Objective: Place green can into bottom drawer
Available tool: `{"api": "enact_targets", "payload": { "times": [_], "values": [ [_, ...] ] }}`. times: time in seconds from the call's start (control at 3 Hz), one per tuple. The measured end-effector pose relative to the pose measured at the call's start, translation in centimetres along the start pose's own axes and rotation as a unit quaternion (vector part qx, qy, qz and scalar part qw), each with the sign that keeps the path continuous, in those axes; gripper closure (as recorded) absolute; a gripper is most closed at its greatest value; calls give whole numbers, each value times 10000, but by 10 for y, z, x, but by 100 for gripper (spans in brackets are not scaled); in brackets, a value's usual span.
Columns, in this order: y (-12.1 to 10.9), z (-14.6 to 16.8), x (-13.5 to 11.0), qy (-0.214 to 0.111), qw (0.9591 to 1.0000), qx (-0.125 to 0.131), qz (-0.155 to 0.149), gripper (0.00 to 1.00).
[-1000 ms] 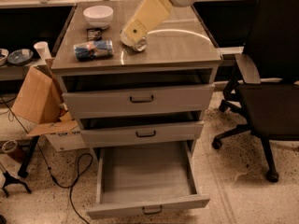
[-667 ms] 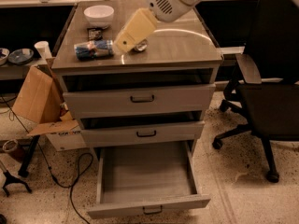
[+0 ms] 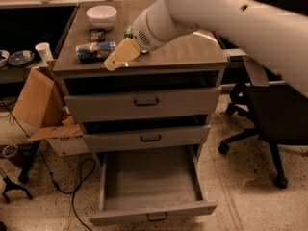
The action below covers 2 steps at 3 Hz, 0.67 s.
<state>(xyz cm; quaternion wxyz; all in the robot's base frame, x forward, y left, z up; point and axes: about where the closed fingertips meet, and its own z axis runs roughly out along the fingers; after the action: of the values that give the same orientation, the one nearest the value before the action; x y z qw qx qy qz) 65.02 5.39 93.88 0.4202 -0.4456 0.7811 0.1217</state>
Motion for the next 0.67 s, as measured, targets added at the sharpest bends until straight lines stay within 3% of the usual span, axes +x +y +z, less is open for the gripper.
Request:
{"api": "enact_targets", "payload": {
  "times": [0.33, 0.67],
  "values": [
    [-27, 46, -10, 38, 9958, 917, -48, 0],
    [-27, 45, -9, 37, 9958, 916, -46, 0]
  ]
}}
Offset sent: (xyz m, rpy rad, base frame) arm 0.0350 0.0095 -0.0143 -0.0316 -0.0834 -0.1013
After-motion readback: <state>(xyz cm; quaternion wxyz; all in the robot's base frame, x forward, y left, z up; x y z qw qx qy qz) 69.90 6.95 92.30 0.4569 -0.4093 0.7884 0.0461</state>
